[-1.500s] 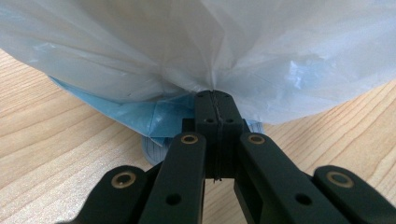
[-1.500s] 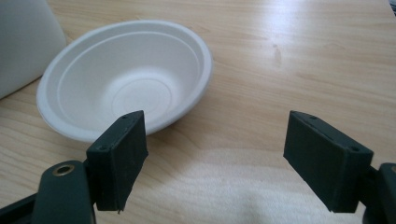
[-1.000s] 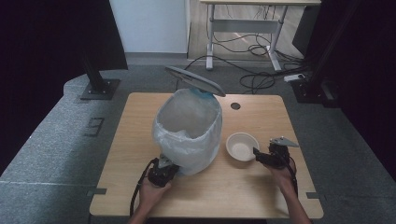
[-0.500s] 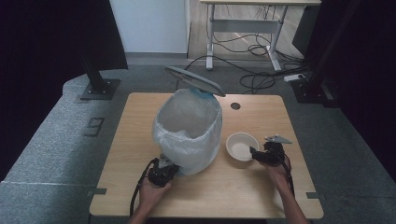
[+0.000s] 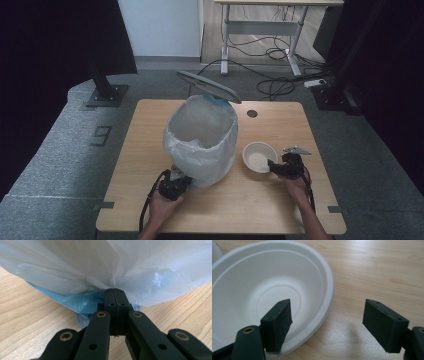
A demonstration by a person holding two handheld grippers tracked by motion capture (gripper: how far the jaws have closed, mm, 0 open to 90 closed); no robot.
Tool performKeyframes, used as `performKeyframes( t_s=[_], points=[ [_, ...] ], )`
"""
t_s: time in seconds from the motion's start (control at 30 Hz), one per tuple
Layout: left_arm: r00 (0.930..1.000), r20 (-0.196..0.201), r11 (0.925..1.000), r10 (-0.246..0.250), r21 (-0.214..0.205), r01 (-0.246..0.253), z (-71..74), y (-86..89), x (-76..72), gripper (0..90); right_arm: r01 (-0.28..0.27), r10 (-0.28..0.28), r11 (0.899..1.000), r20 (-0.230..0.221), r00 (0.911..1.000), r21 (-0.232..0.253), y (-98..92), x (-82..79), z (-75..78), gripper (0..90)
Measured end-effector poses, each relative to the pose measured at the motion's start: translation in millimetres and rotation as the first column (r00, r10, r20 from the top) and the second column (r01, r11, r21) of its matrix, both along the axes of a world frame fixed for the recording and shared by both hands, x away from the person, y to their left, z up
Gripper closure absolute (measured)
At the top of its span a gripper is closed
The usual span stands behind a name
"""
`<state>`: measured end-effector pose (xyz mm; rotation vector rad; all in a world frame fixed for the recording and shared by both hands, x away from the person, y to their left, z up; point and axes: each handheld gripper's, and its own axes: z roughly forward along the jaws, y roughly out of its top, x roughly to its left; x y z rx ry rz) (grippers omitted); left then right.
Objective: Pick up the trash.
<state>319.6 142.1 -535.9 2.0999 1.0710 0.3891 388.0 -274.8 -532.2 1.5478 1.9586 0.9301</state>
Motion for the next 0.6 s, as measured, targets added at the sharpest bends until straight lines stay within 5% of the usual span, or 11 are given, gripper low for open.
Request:
performKeyframes(
  t_s=[0.23, 0.43, 0.6],
  points=[
    [1.0, 0.0, 1.0, -0.001, -0.001, 0.001, 0.0, 0.2, 0.1, 90.0, 0.006, -0.006, 1.0, -0.027, 0.9996, 0.029, -3.6, 0.5, -4.4, 27.3],
    [1.0, 0.0, 1.0, -0.003, 0.0, 0.003, 0.0, 0.3, 0.1, 90.0, -0.025, 0.027, 0.998, -0.033, 0.9991, 0.058, -3.7, -2.0, -3.8, 59.0],
    [1.0, 0.0, 1.0, -0.004, 0.0, 0.004, 0.0, 0.4, 0.1, 90.0, -0.041, 0.044, 0.995, -0.027, 0.9987, 0.09, -4.9, -5.7, 1.5, 72.6]
  ],
)
